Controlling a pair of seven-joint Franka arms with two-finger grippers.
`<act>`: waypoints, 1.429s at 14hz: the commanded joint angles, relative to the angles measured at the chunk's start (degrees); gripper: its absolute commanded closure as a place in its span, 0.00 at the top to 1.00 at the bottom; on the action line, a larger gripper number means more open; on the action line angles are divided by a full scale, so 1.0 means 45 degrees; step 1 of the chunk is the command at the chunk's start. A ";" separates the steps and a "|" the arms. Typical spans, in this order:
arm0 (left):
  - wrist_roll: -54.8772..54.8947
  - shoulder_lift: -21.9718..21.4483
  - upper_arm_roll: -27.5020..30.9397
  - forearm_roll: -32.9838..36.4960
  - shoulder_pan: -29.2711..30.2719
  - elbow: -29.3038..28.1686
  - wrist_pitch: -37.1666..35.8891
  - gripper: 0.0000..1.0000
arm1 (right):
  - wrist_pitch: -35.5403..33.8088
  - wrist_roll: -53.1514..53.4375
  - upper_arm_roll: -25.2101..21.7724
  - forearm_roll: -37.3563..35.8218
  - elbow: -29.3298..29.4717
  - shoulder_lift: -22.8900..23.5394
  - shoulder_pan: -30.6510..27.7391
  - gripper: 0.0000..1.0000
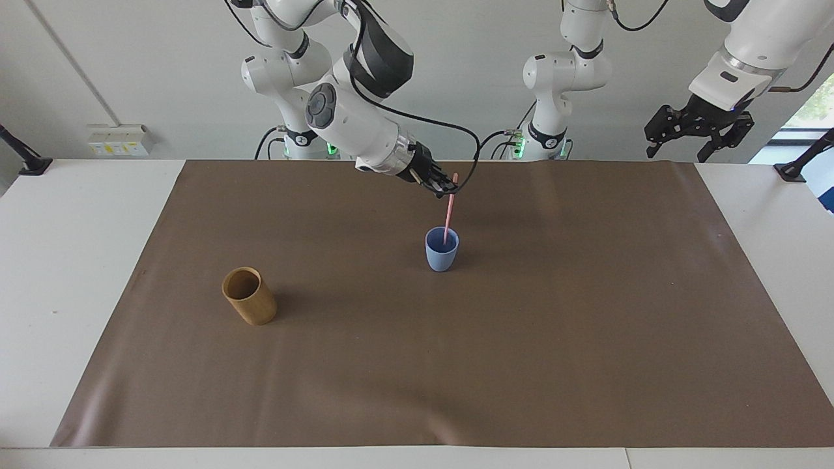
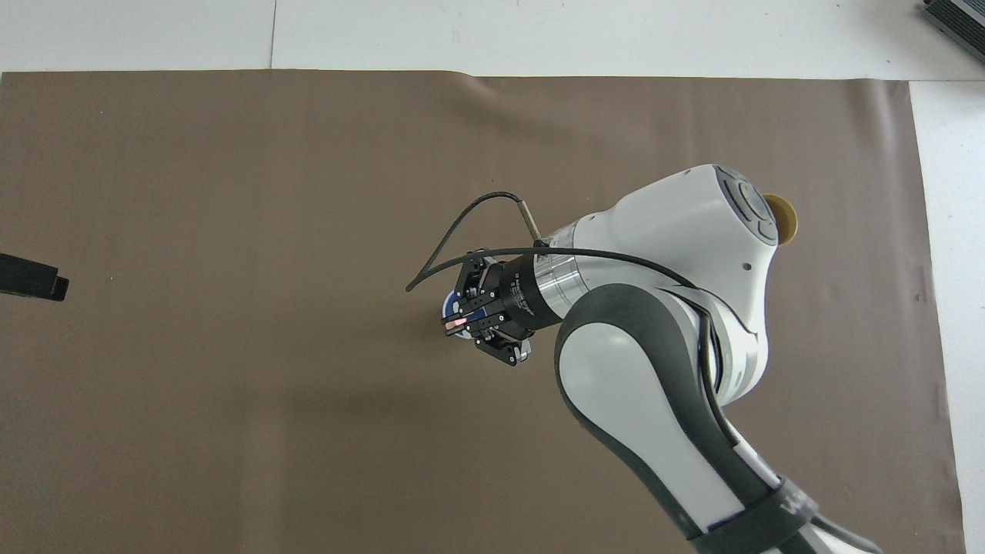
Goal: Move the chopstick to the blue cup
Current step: 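Carry the chopstick with the right gripper and lower it into the blue cup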
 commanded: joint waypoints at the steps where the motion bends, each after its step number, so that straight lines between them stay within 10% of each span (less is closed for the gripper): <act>1: 0.0066 -0.0250 -0.0045 0.0099 0.0068 -0.0252 0.0022 1.00 | 0.0245 -0.0435 -0.0043 0.0199 -0.0387 -0.0071 -0.0023 0.00; 4: 0.0066 -0.0250 -0.0045 0.0099 0.0067 -0.0252 0.0022 1.00 | 0.0420 -0.0572 -0.0044 0.0180 -0.0428 0.0006 -0.0237 0.12; 6: 0.0066 -0.0250 -0.0025 0.0099 0.0068 -0.0252 0.0042 1.00 | 0.0421 -0.0669 -0.0044 0.0160 -0.0370 0.0025 -0.0218 1.00; 14: 0.0066 -0.0250 -0.0025 0.0099 0.0068 -0.0252 0.0022 1.00 | -0.0595 -0.1978 -0.0141 -0.0599 0.0607 0.0007 -0.0649 1.00; 20: 0.0027 -0.0250 -0.0045 0.0099 0.0029 -0.0252 0.0022 1.00 | -0.1159 -0.3807 -0.0199 -0.4699 0.0841 -0.1437 -0.0880 1.00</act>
